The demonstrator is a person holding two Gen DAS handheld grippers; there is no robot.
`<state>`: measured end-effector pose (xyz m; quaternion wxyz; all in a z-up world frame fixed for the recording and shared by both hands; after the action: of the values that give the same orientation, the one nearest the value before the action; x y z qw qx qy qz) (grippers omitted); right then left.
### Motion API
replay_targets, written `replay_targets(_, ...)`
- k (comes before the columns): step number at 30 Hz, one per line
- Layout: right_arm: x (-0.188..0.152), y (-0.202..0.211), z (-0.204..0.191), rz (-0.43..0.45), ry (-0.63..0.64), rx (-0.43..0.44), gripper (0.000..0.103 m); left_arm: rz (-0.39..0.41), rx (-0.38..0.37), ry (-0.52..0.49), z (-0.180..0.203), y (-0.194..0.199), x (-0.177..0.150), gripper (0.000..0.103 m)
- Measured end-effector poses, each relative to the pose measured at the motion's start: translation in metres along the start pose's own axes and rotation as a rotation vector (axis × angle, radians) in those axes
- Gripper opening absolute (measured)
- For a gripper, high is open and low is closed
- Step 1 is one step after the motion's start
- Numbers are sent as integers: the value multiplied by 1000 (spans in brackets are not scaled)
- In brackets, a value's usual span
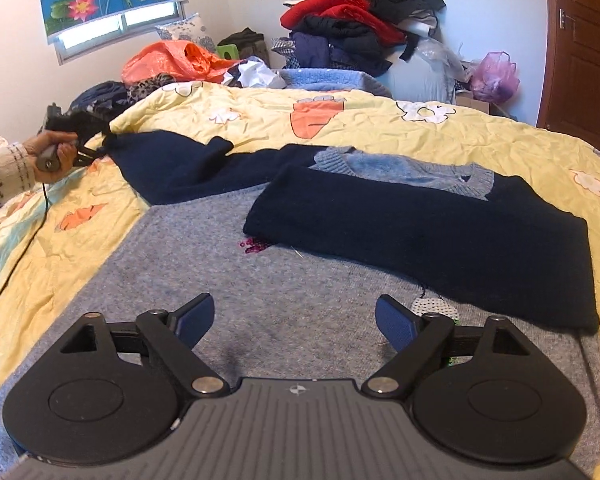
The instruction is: Fold small clothes
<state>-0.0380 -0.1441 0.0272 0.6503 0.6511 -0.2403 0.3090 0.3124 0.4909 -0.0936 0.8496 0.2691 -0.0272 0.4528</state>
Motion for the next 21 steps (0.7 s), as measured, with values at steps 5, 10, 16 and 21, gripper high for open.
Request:
replay_targets(5,5,8,5,28,-36,-15,81,65,-32,-130,28,32,-15,10)
replay_targets(10,15,26,12,66,-78,-21,81,133,-77,-309,82,65,-44,9)
replay_targets(16,23,42,18,98,-95,-19,81,67,-183,-517,163,90,-133,9)
replay_targets(21,23,40,26,82,-159,4,81,-14,-201,-632,192,70,-232,10)
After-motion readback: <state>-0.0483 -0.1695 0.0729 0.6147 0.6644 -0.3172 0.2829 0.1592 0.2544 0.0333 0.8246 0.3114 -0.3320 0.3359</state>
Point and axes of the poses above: each gripper's, at about its wrist camera, not at the fingertips, and y roughly against the way its jaws point, z to its right, x to its top, the point moved 3 cm from there along -y, roughly the way its jaws point, and after that the axes turned 11 degrees about -x, right-handed, at the moved point
